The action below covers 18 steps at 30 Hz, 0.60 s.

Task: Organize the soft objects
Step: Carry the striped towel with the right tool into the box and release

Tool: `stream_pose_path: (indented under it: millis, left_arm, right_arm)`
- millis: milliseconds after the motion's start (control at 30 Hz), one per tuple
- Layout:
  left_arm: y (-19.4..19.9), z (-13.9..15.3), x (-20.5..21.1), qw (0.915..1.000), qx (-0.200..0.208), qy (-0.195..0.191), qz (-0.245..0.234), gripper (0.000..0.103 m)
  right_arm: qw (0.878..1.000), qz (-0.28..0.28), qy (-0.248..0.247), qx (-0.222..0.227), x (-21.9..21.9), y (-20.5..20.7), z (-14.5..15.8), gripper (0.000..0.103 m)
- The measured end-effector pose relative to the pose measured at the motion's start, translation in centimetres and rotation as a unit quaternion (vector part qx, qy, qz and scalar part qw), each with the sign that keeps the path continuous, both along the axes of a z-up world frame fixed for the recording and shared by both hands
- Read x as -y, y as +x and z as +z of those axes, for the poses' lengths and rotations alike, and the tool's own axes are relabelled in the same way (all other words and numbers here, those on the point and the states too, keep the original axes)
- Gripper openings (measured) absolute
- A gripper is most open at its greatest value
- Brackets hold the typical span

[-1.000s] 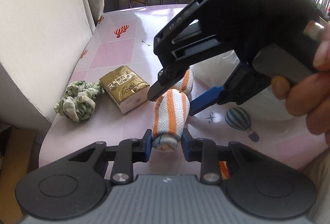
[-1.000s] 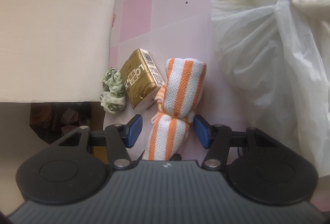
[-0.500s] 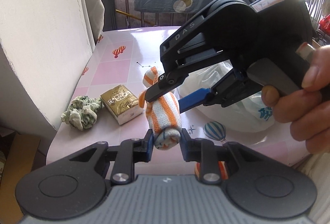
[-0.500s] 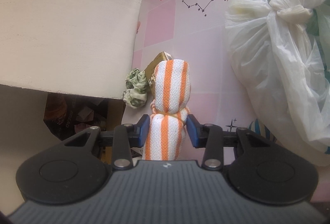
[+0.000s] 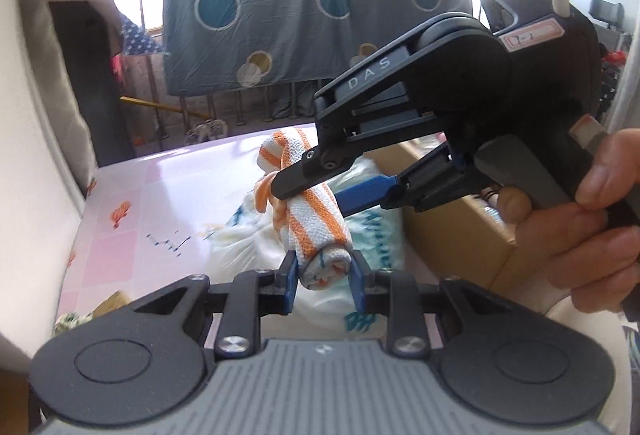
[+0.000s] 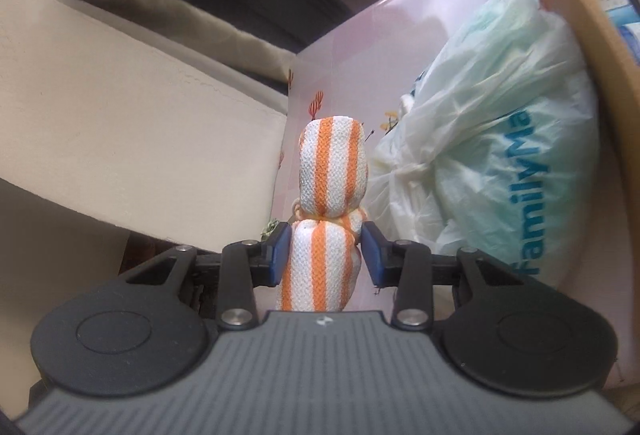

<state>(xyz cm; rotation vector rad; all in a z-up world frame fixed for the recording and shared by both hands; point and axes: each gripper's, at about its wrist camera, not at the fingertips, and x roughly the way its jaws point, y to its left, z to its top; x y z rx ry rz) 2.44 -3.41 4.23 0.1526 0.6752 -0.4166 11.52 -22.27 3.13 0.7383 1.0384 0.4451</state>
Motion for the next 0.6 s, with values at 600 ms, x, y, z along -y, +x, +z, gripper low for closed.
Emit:
stream_pose_path:
  millis: [600]
  left_arm:
    - [4.3, -2.3, 12.1, 0.9959, -0.036, 0.025, -0.079, 0.059]
  right_arm:
    - [0.974, -0.109, -0.199, 0.021, 26.8, -3.8, 2.5, 0.037]
